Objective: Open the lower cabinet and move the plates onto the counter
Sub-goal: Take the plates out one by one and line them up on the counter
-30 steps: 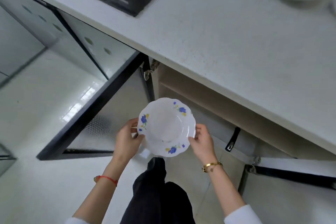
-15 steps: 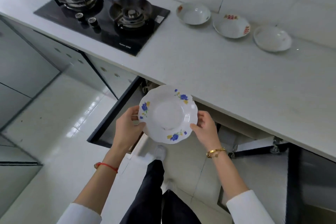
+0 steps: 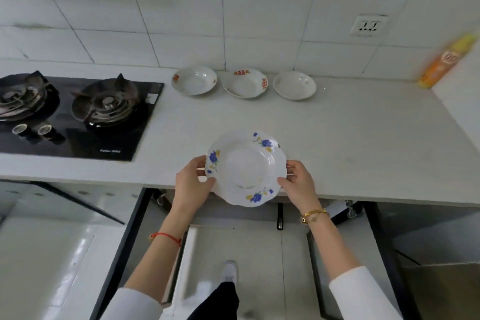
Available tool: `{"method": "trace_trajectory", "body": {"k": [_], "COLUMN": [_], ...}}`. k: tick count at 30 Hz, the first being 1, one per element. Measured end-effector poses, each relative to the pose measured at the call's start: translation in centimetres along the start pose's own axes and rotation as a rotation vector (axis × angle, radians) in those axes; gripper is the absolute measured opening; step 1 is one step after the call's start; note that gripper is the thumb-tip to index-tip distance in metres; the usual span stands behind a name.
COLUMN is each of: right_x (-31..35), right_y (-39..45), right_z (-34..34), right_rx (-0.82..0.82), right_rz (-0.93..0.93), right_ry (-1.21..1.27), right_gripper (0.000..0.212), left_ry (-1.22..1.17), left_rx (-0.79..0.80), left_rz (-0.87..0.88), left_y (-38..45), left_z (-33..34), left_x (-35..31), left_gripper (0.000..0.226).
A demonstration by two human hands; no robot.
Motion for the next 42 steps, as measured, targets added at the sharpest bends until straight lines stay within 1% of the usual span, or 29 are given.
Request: {"method": "trace_trajectory", "body": {"k": [6,12,17,21,28,32,35,38,42], "right_x": [0.2,-1.0,-2.4,-3.7,-6.6,-8.4,-10.1,-11.6,-13.4], "right_y": [3.5,6.1,9.9,14.2,24.2,30.7,35.5,39.9,44.7], "right_z": [-3.5,-8.1,-12.3,-15.8,-22.7,-26.1,-27.9,-29.0,-29.7], "right_rx": [-0.164,-0.314,-0.360,-0.379,-0.315,-0.268,-0.239,-0.215,-0.177], "right_rz": [0.075,0.142,0.183,0.202,0.232,0.245,0.259,0.273,0.299], "right_ry": [-0.006,-0.036,-0.046,-0.052,-0.108,-0.145,-0.159,-0.181,-0.179], "right_gripper": [0.035,0.036,0.035,0.035,0.037,0.037,0.038,0.039,0.040], "left_ry": [0.022,0.011,-0.013,-0.028,-0.070,-0.104,-0.137,-0.199,-0.229], "left_rx": [0.149,0.307,0.383,0.385,0.359,0.333,0.325,0.351,0.366], "left_rz": [0.069,0.084,0.060,0.039,-0.080,-0.142,-0.203,-0.290,-0.344], "left_y": [6.8,11.2,14.4,17.3,22.2,25.1,27.5,29.7,32.6], "left_z": [4.0,9.9,15.6,20.5,30.2,35.7,39.4,42.5,46.0], "left_x": [-3.0,-6.1,-8.2,-9.6,-11.7,-12.7,-12.9,-12.9,-12.6], "left_gripper": [0.048,0.049,0.050,0.050,0.053,0.051,0.050,0.050,0.046]}}
Point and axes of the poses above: each hand's wrist, its own y-axis towards the middle knuckle, its own z-axis out of the palm, x = y × z, the point moved 4 cm from there along y, towards the middle knuckle, and after that the axes turned 10 degrees about -y, right-handed, at the moved point
